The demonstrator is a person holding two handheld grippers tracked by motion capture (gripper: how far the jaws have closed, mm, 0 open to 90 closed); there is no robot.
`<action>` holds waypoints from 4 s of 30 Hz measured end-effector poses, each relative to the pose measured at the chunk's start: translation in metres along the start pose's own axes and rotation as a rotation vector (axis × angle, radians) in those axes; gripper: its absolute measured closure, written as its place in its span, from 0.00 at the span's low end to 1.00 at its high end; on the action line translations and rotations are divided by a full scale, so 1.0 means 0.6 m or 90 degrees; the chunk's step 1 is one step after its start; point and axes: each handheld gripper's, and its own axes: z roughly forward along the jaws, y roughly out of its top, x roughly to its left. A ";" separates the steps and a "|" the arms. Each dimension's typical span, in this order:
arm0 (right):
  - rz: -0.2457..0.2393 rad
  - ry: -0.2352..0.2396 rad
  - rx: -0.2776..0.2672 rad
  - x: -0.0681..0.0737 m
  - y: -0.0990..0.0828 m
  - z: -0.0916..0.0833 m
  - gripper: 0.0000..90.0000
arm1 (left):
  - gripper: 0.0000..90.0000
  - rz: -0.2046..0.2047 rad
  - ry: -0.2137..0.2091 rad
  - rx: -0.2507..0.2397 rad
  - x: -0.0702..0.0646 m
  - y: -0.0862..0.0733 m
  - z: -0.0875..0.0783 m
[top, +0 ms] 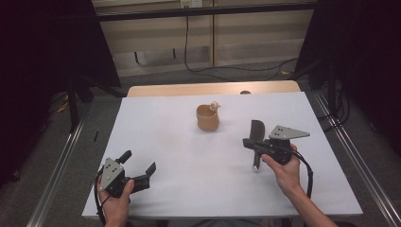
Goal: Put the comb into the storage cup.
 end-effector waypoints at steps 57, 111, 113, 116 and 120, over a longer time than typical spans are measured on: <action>0.068 -0.023 0.308 -0.025 -0.044 0.022 1.00 | 0.04 0.003 -0.015 0.007 -0.002 -0.001 0.005; 0.045 -0.059 0.356 -0.041 -0.057 -0.006 1.00 | 0.04 0.000 -0.014 0.015 -0.002 -0.003 0.007; 0.049 -0.058 0.355 -0.042 -0.057 -0.007 1.00 | 0.04 0.001 -0.014 0.019 -0.002 -0.003 0.007; 0.047 -0.066 0.360 -0.042 -0.056 -0.008 1.00 | 0.04 0.003 -0.016 0.019 -0.002 -0.003 0.007; 0.041 -0.075 0.361 -0.045 -0.055 -0.011 1.00 | 0.04 0.001 -0.016 0.018 -0.002 -0.004 0.007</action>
